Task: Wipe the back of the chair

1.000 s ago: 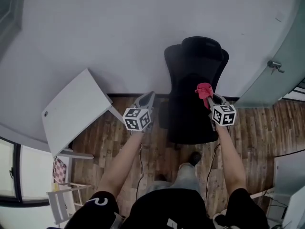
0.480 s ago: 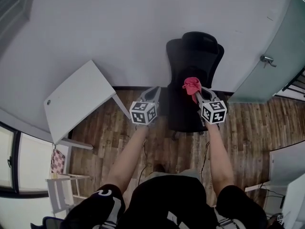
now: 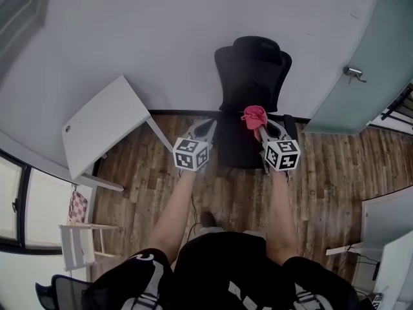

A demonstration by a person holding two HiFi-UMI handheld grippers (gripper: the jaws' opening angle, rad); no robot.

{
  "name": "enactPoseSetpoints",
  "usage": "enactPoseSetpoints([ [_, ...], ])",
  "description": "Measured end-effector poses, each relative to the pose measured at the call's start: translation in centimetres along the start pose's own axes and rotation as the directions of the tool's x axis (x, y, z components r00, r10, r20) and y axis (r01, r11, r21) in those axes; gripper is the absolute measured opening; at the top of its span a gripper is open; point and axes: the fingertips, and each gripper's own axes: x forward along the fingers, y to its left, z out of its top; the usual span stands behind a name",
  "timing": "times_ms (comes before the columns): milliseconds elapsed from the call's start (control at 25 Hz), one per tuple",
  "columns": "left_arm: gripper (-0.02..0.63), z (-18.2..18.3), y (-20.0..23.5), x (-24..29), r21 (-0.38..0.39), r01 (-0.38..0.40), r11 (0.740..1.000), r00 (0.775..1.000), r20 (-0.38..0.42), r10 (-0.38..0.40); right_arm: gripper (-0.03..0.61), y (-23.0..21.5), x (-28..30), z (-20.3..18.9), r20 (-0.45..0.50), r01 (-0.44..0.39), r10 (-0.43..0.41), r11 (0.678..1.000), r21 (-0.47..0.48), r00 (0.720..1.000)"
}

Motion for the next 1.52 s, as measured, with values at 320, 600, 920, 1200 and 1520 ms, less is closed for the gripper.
enactPoseSetpoints([
  [320, 0.025, -0.7, -7.4, -1.5, -0.015, -0.011, 1.0, 1.0, 0.019, 0.011, 0.064, -1.1, -7.3, 0.0, 0.032, -0.025, 0.023, 0.997, 0.072, 0.999],
  [600, 0.025, -1.6, -10.8, -5.3, -0.041, -0.076, 0.996, 0.996, 0.038, 0.078, 0.064, -0.9, -12.8, -0.6, 0.041, -0.008, 0.006, 0.998, 0.058, 0.999],
  [920, 0.025, -3.3, -15.2, -9.7, -0.023, -0.087, 0.996, 0.996, 0.026, 0.088, 0.064, 0.8, -18.2, -2.8, 0.021, -0.006, 0.005, 0.999, 0.049, 1.0],
  [1200, 0.025, -4.7, -18.0, -12.2, -0.023, -0.078, 0.997, 0.997, 0.014, 0.078, 0.064, 1.9, -21.3, -3.7, 0.013, -0.007, 0.007, 0.999, 0.04, 1.0],
  [1520, 0.025, -4.3, -20.1, -13.4, -0.015, -0.062, 0.998, 0.998, 0.024, 0.062, 0.064, 2.5, -23.3, -3.4, 0.021, -0.008, 0.007, 0.999, 0.034, 1.0],
])
